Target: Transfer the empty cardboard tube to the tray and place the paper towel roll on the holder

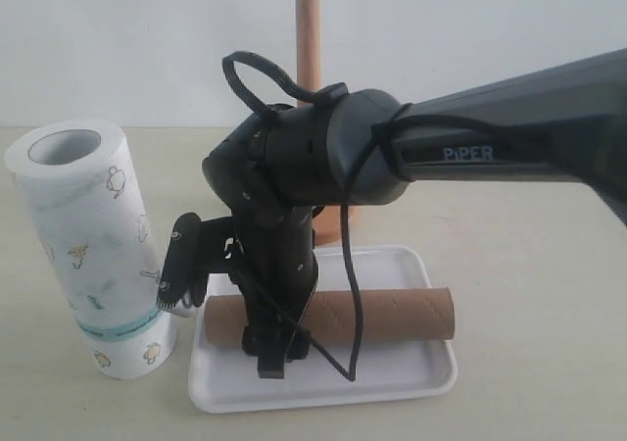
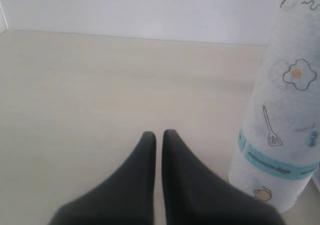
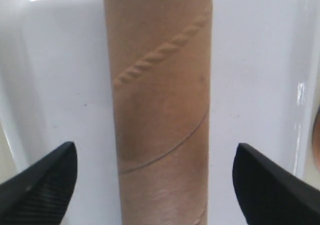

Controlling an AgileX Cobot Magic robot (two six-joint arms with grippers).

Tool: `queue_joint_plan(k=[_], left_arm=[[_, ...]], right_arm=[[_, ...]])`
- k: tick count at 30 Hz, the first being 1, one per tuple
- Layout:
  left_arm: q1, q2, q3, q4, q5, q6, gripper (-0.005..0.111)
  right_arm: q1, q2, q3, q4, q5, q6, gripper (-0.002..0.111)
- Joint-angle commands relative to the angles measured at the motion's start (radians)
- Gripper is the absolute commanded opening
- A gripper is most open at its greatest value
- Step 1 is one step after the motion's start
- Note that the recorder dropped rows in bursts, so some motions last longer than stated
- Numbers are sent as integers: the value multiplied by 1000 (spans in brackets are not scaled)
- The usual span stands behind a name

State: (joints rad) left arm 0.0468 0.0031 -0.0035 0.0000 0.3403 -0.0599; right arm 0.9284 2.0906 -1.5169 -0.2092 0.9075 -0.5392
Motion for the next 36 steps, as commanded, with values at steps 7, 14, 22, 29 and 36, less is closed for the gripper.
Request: queue_joint_plan(k=[7, 14, 22, 29, 36], left_arm=[[2, -3, 4, -11, -3, 1, 4], [2, -3, 4, -11, -3, 1, 4], [2, -3, 4, -11, -3, 1, 4], [2, -3, 4, -11, -3, 1, 4], [2, -3, 4, -11, -3, 1, 4]], right_arm=[[-1, -84, -9, -7, 113, 43, 30], [-1, -188, -9, -6, 80, 174, 23], [-1, -304, -9, -6, 91, 306, 0], [-1, -423, 23, -12, 139, 373, 0], [-1, -687, 258, -95, -39, 527, 0]])
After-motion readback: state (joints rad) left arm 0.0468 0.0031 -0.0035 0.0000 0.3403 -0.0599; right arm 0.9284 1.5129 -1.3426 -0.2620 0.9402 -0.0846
